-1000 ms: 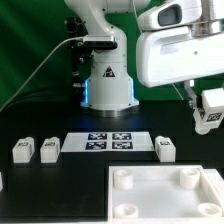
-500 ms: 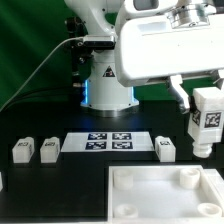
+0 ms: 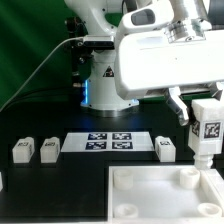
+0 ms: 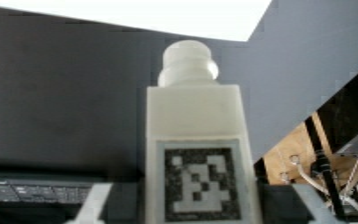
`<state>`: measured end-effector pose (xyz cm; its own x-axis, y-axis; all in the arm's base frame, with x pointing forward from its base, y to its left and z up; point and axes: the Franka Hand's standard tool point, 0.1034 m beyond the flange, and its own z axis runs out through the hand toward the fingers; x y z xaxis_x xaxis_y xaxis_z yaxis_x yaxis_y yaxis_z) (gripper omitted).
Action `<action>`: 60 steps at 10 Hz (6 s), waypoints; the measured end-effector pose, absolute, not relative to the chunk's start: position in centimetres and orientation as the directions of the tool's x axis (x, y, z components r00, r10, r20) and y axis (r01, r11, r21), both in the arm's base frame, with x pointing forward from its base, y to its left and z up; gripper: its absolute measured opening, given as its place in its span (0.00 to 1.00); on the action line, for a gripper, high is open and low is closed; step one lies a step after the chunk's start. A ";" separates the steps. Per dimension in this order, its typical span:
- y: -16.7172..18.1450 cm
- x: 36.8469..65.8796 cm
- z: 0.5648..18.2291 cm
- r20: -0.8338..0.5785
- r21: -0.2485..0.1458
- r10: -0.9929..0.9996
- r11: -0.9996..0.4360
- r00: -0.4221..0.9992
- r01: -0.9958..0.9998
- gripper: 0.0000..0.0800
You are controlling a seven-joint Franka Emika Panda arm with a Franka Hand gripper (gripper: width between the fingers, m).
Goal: Assemble one leg
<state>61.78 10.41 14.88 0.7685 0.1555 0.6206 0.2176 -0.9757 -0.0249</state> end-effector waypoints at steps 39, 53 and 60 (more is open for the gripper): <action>11.8 63.1 8.9 0.438 -0.105 0.143 -0.972 0.887 0.208 0.81; 11.5 63.4 7.6 -0.035 -0.216 0.198 -0.958 0.980 0.186 0.37; 10.9 63.4 7.3 -0.082 -0.264 -0.572 -0.777 0.816 -0.571 0.38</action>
Offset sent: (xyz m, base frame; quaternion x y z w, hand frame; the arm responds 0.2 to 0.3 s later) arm -0.0001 0.0086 -0.0160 0.0306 0.0191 0.0083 0.9993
